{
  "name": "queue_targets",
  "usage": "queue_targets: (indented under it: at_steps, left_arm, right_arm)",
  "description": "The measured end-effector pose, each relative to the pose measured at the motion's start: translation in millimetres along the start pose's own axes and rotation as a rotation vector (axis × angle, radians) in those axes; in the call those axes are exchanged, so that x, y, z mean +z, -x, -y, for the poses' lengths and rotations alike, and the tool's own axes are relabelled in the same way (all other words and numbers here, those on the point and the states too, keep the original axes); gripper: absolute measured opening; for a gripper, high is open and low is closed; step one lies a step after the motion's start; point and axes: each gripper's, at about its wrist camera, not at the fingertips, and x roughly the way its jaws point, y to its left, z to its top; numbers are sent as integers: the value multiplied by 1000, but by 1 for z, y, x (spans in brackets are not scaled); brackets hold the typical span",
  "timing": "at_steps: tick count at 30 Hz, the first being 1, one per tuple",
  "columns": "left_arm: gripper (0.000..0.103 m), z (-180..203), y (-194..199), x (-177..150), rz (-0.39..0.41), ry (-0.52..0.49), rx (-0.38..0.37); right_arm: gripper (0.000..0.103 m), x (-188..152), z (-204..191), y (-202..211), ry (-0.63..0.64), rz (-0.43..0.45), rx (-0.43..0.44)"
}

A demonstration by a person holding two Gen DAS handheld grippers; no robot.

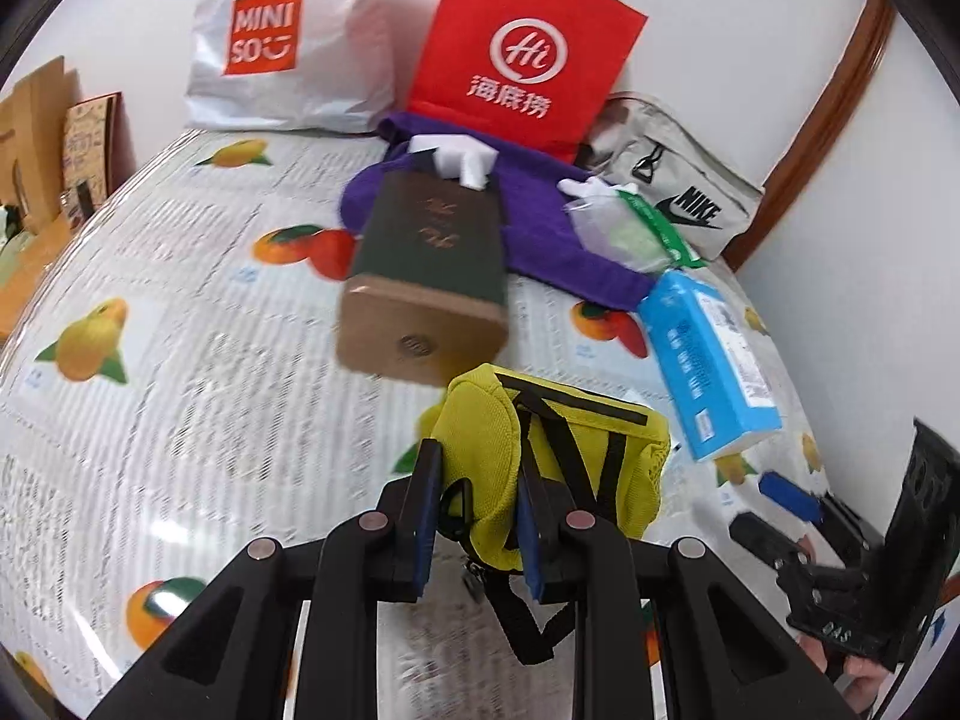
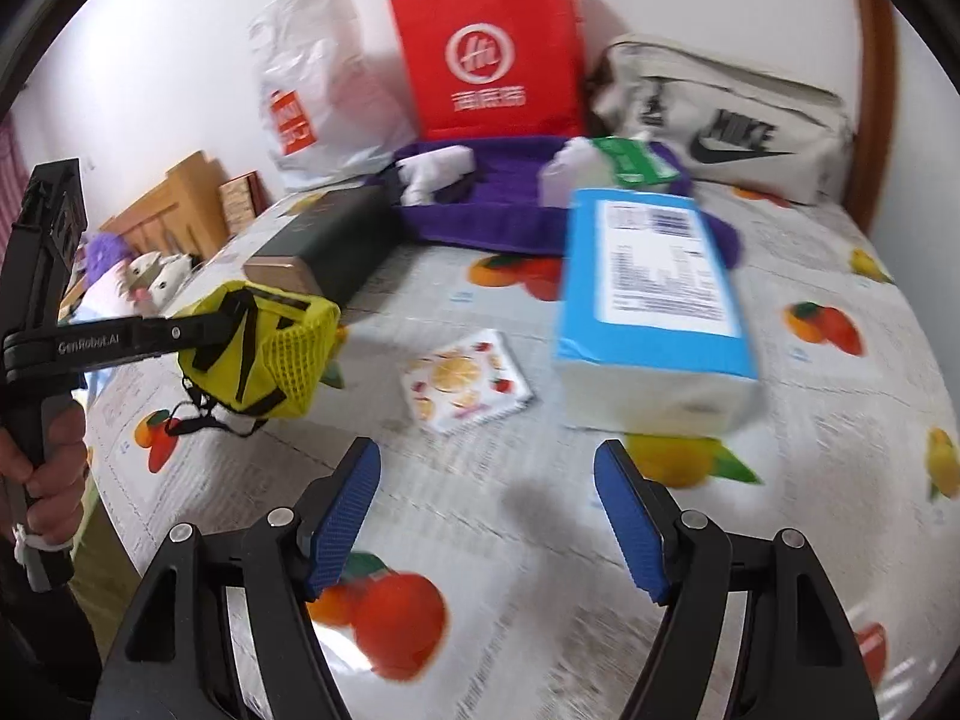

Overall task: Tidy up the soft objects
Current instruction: 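Grasp the small white snack packet with the right gripper while the left holds the pouch, then carry the yellow pouch and snack packet toward the purple towel with both grippers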

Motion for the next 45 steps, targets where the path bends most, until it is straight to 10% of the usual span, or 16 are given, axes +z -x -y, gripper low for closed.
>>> queue_targets:
  at_steps: [10,27,31,34,45]
  left_arm:
    - [22,-42,0,-9,-1,77,31]
    - [22,-64,-14,3,-18,93,-39]
    - [22,-68,-14,3,-21,102,-45]
    - [22,-70,-15,0,-27,107,-45]
    - [22,-63,-13,-7,-21,111,-35]
  right_arm:
    - [75,15,-26,-49,5,-34,27]
    - [75,31,-26,-92,-87,-59,-172]
    - [51,33,-25,-93,-91,-49,-244]
    - [12,34,-20,-90,-97,-46,-246]
    - [4,12,-18,-60,-59,-14,-188]
